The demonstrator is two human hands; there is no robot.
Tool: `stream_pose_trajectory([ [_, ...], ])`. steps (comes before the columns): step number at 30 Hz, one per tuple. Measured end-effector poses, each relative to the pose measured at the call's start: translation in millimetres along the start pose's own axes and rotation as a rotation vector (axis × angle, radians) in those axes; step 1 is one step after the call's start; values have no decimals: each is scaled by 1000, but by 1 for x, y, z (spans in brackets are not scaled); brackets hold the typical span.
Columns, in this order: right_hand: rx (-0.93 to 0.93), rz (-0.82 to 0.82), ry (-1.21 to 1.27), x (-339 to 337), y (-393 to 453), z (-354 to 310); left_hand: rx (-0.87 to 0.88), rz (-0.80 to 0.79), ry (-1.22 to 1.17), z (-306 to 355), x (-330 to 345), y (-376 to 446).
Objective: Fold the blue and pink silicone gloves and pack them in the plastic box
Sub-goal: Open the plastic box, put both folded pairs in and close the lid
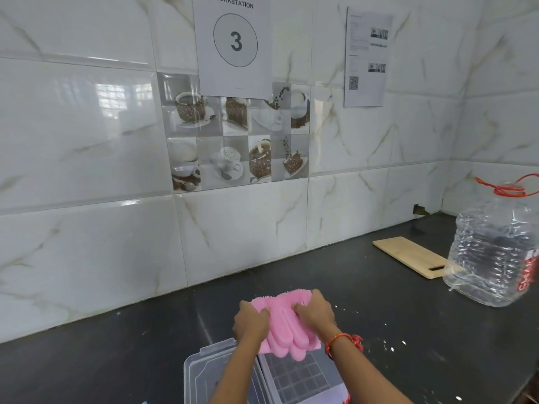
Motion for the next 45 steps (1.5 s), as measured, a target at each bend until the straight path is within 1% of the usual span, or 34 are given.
stream_pose_trajectory([
  [6, 8, 6, -11, -2, 4, -1, 24, -40, -12, -5, 1, 4],
  [10, 82, -33, 93, -6, 4, 5, 69, -96, 7, -2, 1, 8],
  [14, 196, -97, 273, -12, -2, 17, 115, -247, 117, 3, 4, 21],
  [18, 281, -254, 495, -17, -20, 32, 264, -467, 306, 15, 9, 37],
  [20, 291, -282, 511, -18, -31, 39, 347, -552, 389, 23, 15, 43],
  [22, 259, -277, 506, -21, -39, 45, 389, -655, 422, 30, 20, 45],
  [24, 205, -263, 453, -27, -53, 47, 424, -741, 461, 30, 30, 49],
  [26, 172, -257, 368, -33, -63, 48, 426, -796, 496, 28, 37, 49],
  [29, 178, -231, 228, -37, -67, 47, 407, -821, 523, 22, 48, 50],
  [32, 172, -181, -13, -34, -67, 44, 406, -846, 523, 21, 54, 52],
  [35, 122, -127, -223, -24, -67, 41, 428, -846, 536, 20, 58, 56],
  [37, 136, -137, -277, -19, -69, 38, 455, -851, 558, 12, 63, 60],
  [39, 108, -147, -306, -17, -70, 37, 489, -867, 598, 3, 68, 60],
  [42, 105, -144, -289, -15, -75, 36, 546, -879, 613, -5, 75, 58],
  [45, 43, -151, -460, -7, -74, 32, 603, -865, 648, -6, 77, 56],
])
Point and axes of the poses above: each hand's wrist, its own y-axis towards the middle knuckle, its own x-axis out of the palm, z = x × y, the point moved 2 cm from there along y, towards the middle knuckle, and after that the axes turned 14 degrees about x, right-handed, at the moved point
